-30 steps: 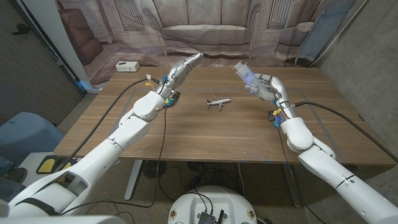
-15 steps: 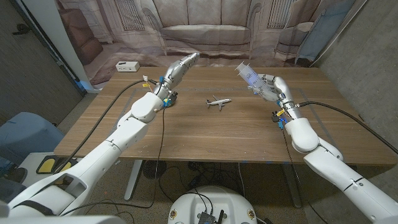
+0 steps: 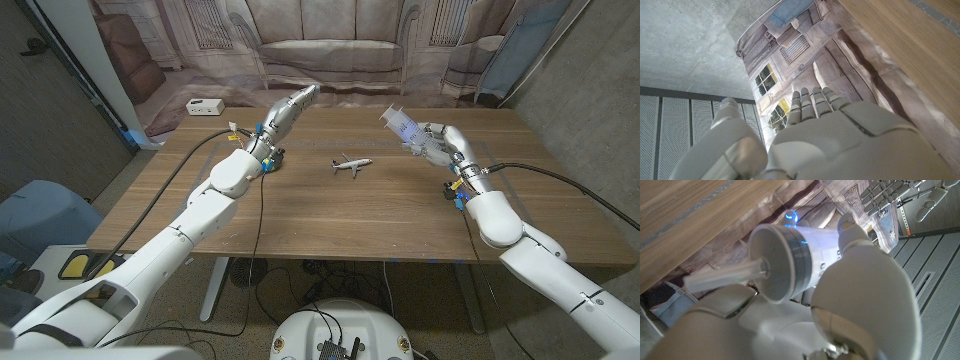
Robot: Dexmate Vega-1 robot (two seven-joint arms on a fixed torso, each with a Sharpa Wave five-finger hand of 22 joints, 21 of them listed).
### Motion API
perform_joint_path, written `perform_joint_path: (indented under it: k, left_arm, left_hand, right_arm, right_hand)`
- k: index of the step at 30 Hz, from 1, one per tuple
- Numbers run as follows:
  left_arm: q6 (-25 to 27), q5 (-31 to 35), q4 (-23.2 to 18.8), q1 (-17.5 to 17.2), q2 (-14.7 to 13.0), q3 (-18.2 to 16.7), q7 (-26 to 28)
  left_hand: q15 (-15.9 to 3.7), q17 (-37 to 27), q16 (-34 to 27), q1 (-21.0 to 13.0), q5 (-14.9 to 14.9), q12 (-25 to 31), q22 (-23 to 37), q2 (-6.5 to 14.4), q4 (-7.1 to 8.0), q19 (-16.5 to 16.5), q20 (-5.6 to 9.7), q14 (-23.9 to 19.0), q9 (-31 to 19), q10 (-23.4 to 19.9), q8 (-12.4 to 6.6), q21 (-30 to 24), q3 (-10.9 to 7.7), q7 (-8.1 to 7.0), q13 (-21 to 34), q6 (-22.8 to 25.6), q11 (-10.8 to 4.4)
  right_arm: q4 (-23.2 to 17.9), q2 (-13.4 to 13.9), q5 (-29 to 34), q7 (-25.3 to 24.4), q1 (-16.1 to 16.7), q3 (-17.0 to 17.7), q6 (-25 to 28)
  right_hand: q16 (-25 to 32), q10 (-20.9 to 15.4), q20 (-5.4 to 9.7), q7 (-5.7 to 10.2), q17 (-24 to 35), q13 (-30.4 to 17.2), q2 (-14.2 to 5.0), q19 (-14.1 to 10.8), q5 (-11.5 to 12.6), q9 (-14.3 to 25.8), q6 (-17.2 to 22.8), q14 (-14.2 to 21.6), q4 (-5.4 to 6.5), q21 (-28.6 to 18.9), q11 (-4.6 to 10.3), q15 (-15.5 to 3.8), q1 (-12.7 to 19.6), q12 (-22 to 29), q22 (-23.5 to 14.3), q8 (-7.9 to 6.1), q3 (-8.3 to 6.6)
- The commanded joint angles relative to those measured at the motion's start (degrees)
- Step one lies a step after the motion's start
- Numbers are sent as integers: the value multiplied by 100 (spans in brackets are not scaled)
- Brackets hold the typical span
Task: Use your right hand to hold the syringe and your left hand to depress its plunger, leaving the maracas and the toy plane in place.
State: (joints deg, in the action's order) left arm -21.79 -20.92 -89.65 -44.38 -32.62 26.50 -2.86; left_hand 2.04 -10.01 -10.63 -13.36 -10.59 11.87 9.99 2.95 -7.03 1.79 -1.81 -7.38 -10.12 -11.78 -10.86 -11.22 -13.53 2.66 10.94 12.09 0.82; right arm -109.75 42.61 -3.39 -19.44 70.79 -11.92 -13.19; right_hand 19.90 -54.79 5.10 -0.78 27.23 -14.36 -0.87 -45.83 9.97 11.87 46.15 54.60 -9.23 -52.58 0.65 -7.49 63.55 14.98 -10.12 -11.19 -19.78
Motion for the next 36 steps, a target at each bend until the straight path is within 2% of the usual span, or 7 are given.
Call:
perform_joint_path:
  k: [1,16,17,21,30,34,36]
  left_arm:
    - [59,-15,-22,7,5,34,-36]
    - [155,35,-118,-20,-10,54,28]
    - [151,43,-129,-27,-8,50,44]
    - [154,64,-169,-48,-21,39,76]
    - [161,65,-210,-80,-50,19,90]
    - [151,60,-202,-81,-50,21,77]
    - [152,50,-199,-80,-53,24,60]
  left_hand:
    - [30,-17,-9,-37,-1,15,26,2,-7,10,-45,-17,-7,-42,-8,-5,16,24,9,52,-7]
    - [28,-17,-4,-37,0,8,27,2,-5,1,-49,-7,-8,-28,-2,-3,19,19,10,57,-14]
    - [30,-17,-3,-36,0,10,27,2,-5,-1,-50,-5,-8,-34,-2,-2,19,18,10,57,-23]
    - [26,-17,-3,-36,1,10,27,3,-5,-1,-53,-5,-8,-35,0,-3,19,19,10,57,-9]
    - [19,-17,-2,-37,1,8,27,3,-4,-5,-49,-3,-9,-31,5,-2,21,15,10,51,-12]
    - [18,-17,-3,-37,1,6,27,3,-4,-6,-51,-5,-9,-24,4,-2,21,16,11,56,-11]
    - [20,-17,-1,-37,1,8,27,3,-4,-5,-50,-1,-9,-29,2,-3,21,19,11,60,-7]
  right_arm:
    - [-254,187,129,1,256,171,209]
    - [-263,180,338,-126,527,263,146]
    - [-265,179,372,-141,537,261,158]
    - [-282,215,469,-135,578,258,208]
    - [-326,261,600,-122,644,234,335]
    - [-340,264,686,-153,661,205,388]
    - [-355,285,776,-177,671,187,436]
  right_hand:
    - [-5,-51,367,141,26,-6,-971,46,25,25,126,-52,1073,-38,58,-200,-724,5,-10,-40,-1115]
    - [-15,-51,355,158,52,11,-971,91,24,24,142,-121,1068,-53,94,-190,-743,-8,-4,-44,-1111]
    - [-16,-49,353,163,56,13,-973,99,24,24,143,-131,1066,-54,30,-184,-744,-10,-3,-43,-1111]
    - [-32,-42,333,163,60,19,-972,140,25,24,141,-176,1067,-50,123,-180,-754,-18,-1,-42,-1113]
    - [-75,-39,324,193,66,30,-959,218,24,23,164,-292,1067,-41,107,-169,-782,-26,4,-48,-1103]
    - [-85,-22,318,201,71,34,-962,238,24,23,165,-321,1071,-40,180,-161,-795,-34,5,-47,-1101]
    - [-84,-25,315,204,81,37,-963,248,25,23,166,-336,1070,-42,137,-158,-802,-35,6,-46,-1097]
